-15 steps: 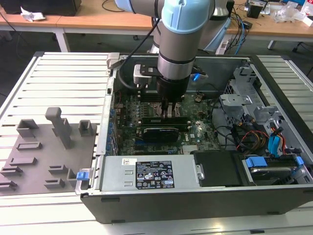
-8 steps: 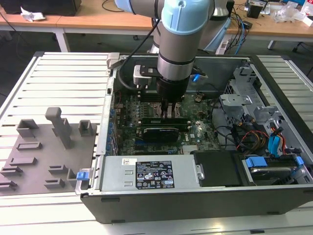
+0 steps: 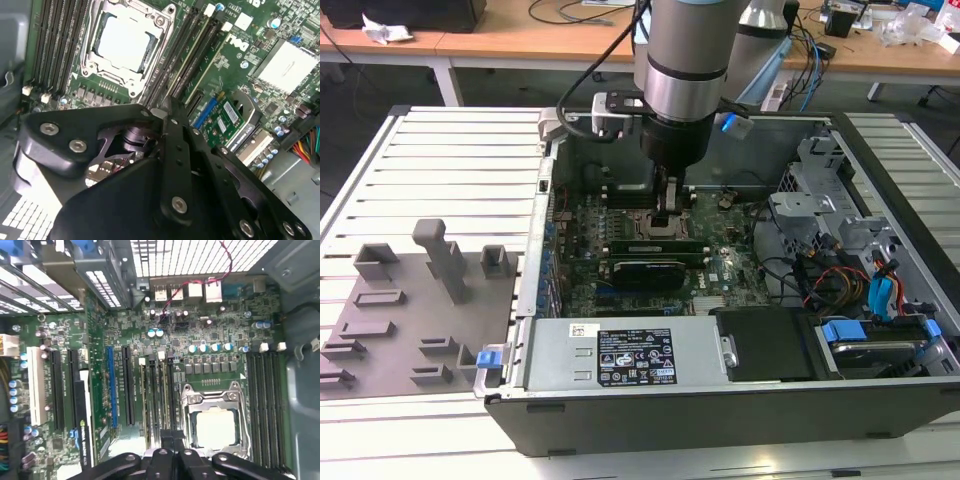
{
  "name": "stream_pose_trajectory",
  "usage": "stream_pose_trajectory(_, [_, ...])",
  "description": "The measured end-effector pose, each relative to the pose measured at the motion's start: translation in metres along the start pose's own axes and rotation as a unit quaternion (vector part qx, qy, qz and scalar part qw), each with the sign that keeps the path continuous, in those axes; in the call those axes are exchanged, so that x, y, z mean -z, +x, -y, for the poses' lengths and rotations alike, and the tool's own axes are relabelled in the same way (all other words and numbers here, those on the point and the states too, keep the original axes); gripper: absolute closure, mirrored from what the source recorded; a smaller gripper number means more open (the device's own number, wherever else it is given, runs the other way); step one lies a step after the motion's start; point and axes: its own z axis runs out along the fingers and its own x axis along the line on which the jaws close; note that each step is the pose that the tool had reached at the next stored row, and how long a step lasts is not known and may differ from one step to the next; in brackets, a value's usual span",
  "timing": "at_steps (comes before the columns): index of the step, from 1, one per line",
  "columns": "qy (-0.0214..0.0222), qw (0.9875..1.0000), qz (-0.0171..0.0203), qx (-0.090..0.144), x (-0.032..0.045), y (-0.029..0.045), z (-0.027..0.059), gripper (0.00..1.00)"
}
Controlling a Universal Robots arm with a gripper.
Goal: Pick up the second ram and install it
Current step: 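Insert the second ram into the second slot, then press down the second ram until it locks into place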
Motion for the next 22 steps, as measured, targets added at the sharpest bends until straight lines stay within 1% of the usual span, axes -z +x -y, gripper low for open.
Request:
stream_pose_trajectory(7, [0.0,1.0,-0.0002,0.0,0.0001,0.0,-0.0001,0.89])
stream_pose_trajectory(8, [-0.0001,1.0,-0.0003,0.0,-0.0004,-0.0003,0.0032,0.89])
stream_pose_trajectory(9, [-0.0016,1.0,-0.0007,0.0,-0.0018,-0.0008,0.0115,0.89])
stream_pose_trajectory(10, [-0.0038,1.0,-0.0007,0.0,-0.0051,-0.0016,0.0217,0.89])
stream_pose_trajectory(12, [-0.0041,1.0,-0.0008,0.0,-0.0089,-0.0022,0.0314,0.89])
stream_pose_trajectory(13, [-0.0044,1.0,-0.0008,0.0,-0.012,-0.0027,0.0388,0.89])
stream_pose_trajectory(15, [-0.0047,1.0,-0.0008,0.0,-0.0181,-0.0034,0.0505,0.89])
stream_pose_trajectory(16, [-0.0048,1.0,-0.0009,0.0,-0.0216,-0.0036,0.0525,0.89])
stream_pose_trajectory(19, [-0.0048,1.0,-0.001,0.001,-0.036,-0.0034,0.0539,0.89])
stream_pose_trajectory(21, [-0.0049,1.0,-0.0013,0.001,-0.0403,-0.0032,0.054,0.89])
stream_pose_trajectory(22, [-0.0048,1.0,-0.0007,0.001,-0.04,-0.0032,0.054,0.89])
